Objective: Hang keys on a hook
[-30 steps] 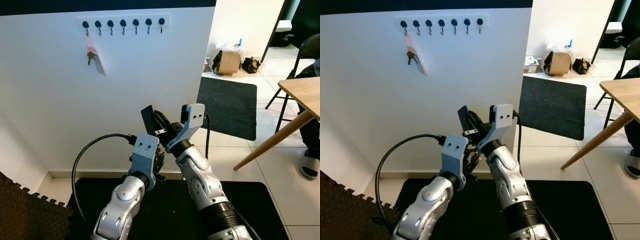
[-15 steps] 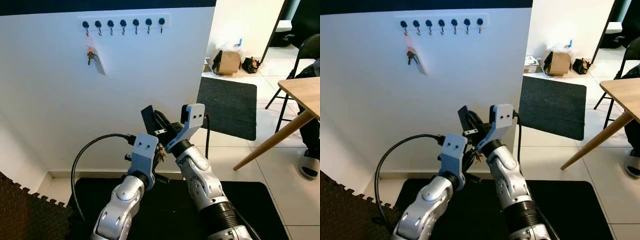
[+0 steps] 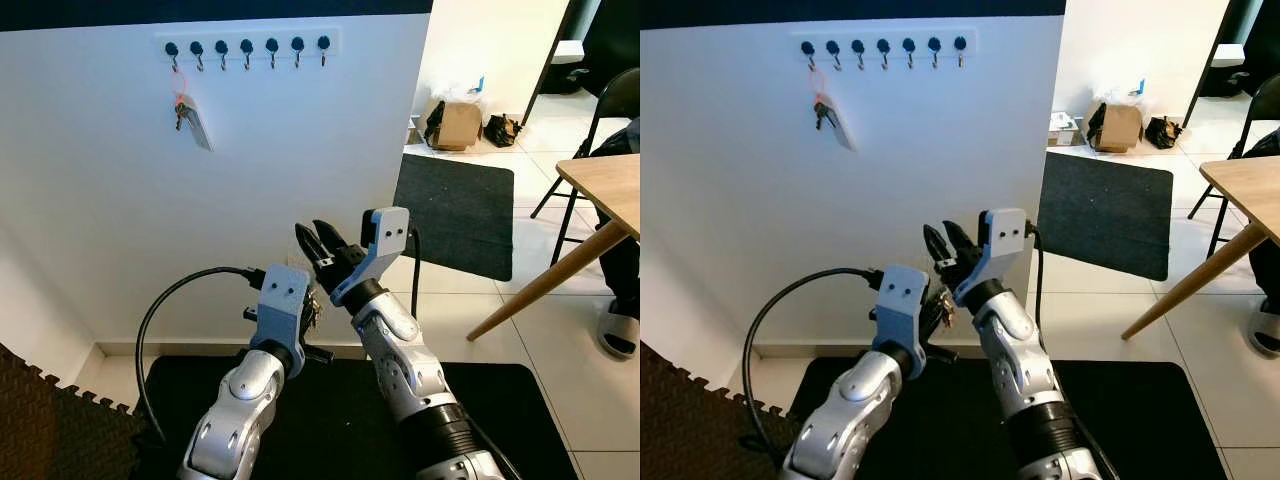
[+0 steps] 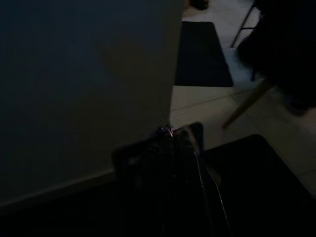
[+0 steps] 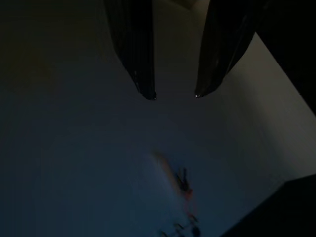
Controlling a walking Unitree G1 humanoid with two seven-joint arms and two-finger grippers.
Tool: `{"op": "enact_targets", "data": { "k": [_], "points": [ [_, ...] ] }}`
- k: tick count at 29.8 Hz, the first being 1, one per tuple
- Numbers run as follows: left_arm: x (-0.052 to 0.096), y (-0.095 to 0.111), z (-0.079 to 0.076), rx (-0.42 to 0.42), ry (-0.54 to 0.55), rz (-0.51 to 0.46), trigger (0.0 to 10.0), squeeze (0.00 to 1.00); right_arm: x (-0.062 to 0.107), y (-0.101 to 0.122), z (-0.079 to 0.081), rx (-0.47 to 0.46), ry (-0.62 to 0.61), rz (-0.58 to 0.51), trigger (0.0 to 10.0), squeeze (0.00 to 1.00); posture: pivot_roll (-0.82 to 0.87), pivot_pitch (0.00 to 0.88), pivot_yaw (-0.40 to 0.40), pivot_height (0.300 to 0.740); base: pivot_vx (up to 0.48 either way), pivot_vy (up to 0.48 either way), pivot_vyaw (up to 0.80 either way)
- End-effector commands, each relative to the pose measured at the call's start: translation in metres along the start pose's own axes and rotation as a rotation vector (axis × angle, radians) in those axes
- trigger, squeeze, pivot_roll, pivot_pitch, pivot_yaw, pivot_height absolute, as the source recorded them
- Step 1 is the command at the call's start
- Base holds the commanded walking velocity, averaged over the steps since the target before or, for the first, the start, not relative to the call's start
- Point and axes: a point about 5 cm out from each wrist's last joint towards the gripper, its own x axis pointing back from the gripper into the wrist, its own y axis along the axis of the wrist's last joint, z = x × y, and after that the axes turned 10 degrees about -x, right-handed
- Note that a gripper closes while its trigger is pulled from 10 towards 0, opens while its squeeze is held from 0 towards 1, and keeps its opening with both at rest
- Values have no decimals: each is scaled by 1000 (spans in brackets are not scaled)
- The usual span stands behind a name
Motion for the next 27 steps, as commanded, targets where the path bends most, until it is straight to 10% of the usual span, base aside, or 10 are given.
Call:
{"op": "enact_targets", "data": {
  "k": [1,4,14,16,19,20,27],
  "points": [
    [5,0,-1,1,-13,1,10000,0,8,-7,-12,1,-73,16,10000,0,101,208,58,740,0,0,0],
    [8,-8,13,-75,62,42,10000,0,26,-2,-46,68,-257,0,10000,0,101,206,60,740,0,0,0],
    [16,-20,49,-72,273,123,10000,0,95,-30,-85,213,-441,142,10000,0,94,198,53,740,0,0,0],
    [17,-15,65,45,366,119,10000,0,153,-60,-100,292,-564,299,10000,0,88,196,55,740,0,0,0],
    [17,-15,67,100,370,134,10000,0,169,-69,-101,320,-580,348,10000,0,83,195,58,740,0,0,0],
    [17,-16,70,325,395,160,10000,0,179,-73,-101,332,-613,372,10000,0,80,194,62,740,0,0,0],
    [26,6,93,-103,469,57,10000,0,173,-66,-79,272,-563,309,10000,0,65,177,76,740,0,0,0]
  ]
}}
